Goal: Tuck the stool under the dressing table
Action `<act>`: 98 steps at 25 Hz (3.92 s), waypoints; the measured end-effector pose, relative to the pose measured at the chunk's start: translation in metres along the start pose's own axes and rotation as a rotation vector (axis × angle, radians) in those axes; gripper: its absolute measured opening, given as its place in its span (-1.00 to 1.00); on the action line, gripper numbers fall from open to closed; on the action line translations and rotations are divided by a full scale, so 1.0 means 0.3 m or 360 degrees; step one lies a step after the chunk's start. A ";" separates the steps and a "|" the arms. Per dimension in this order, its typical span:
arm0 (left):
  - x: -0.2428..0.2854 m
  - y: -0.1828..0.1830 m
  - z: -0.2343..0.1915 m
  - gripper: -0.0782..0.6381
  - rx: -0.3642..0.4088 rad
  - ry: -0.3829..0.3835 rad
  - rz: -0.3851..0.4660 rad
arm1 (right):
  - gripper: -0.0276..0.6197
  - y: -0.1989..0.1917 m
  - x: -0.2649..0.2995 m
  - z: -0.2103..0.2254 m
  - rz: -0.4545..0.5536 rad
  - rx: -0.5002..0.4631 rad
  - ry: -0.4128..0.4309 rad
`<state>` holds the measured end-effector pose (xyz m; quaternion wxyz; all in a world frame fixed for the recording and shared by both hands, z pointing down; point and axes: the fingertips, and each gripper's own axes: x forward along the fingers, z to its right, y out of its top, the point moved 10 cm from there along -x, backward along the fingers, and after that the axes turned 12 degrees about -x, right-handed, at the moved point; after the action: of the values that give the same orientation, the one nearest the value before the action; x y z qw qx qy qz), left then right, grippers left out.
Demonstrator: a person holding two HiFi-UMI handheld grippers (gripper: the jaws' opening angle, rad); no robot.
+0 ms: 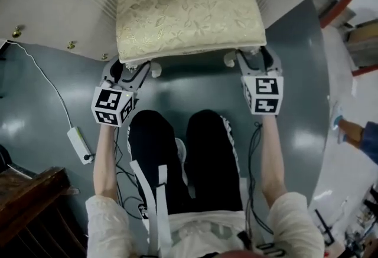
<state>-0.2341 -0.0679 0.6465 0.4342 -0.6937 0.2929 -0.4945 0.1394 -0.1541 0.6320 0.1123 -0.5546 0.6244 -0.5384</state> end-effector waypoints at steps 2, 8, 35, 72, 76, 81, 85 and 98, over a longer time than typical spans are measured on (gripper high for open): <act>0.019 0.008 -0.013 0.03 0.0036 0.0017 0.0001 | -0.09 -0.011 0.000 -0.005 0.0057 -0.0003 -0.0042; 0.021 0.015 -0.015 0.03 0.0104 0.0057 0.0022 | -0.08 -0.041 0.003 -0.018 0.0147 -0.0019 -0.0109; 0.048 0.013 -0.051 0.03 0.0156 0.0000 0.0094 | -0.08 -0.030 -0.015 -0.026 0.0051 -0.0008 -0.0143; 0.006 -0.030 0.047 0.03 0.0035 0.0277 0.0099 | -0.08 -0.024 0.044 0.032 0.0096 -0.0079 -0.0001; 0.021 -0.016 0.037 0.03 0.0018 0.0294 0.0066 | -0.08 -0.016 0.068 0.039 0.0114 -0.0086 -0.0001; 0.038 -0.014 0.027 0.03 0.0010 0.0304 0.0035 | -0.08 -0.010 0.092 0.052 0.0100 -0.0108 -0.0014; 0.055 -0.006 0.014 0.03 -0.0009 0.0336 0.0012 | -0.08 0.006 0.128 0.057 0.0087 -0.0110 -0.0004; 0.077 -0.006 0.008 0.03 -0.0046 0.0388 0.0003 | -0.08 0.021 0.172 0.069 0.0077 -0.0114 0.0018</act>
<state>-0.2240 -0.0858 0.6578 0.3858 -0.6344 0.3511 -0.5704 0.1327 -0.2085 0.6424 0.1019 -0.5400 0.6570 -0.5161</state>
